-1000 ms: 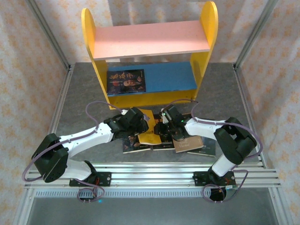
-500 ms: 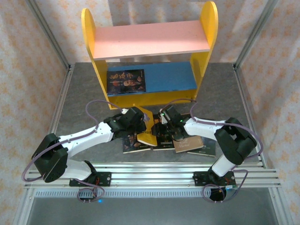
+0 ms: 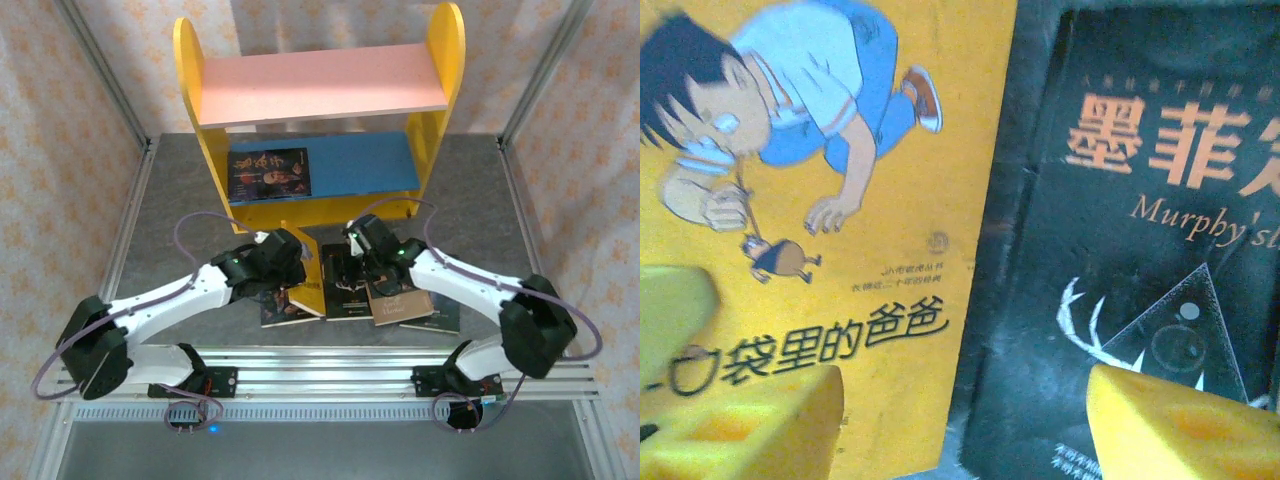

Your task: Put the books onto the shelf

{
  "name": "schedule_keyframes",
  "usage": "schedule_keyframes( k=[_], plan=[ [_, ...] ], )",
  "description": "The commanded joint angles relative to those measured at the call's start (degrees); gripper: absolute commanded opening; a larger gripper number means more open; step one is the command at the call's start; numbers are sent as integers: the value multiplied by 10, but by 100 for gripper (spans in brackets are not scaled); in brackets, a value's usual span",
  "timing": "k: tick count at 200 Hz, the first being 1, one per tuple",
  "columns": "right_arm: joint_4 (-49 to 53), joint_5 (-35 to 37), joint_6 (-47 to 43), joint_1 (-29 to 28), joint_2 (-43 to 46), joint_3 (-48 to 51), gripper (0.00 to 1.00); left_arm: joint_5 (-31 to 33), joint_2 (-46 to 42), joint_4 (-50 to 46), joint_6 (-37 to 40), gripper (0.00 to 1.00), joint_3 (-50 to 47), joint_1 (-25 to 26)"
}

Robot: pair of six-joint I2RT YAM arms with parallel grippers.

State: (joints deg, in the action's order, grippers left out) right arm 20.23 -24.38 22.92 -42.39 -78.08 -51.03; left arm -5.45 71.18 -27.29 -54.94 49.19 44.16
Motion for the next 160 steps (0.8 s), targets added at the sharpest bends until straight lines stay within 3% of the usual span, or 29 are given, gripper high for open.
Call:
schedule_keyframes(
  k=[1, 37, 51, 71, 105, 160],
  plan=[
    [17, 55, 25, -2, 75, -6, 71, 36, -78, -37, 28, 0, 35, 5],
    [-53, 100, 78, -2, 207, 70, 78, 88, -184, -47, 45, 0, 17, 41],
    [-103, 112, 123, -2, 256, 112, 84, 109, -221, -16, 41, 0, 1, 48],
    [-135, 105, 179, -2, 293, 135, 85, 119, -247, 49, 33, 0, -8, 49],
    [-187, 97, 230, -2, 325, 155, 88, 185, -220, 106, 57, 0, 33, 51],
    [-284, 95, 273, -2, 286, 153, 90, 254, -136, 273, 70, 0, 58, 51]
  ],
)
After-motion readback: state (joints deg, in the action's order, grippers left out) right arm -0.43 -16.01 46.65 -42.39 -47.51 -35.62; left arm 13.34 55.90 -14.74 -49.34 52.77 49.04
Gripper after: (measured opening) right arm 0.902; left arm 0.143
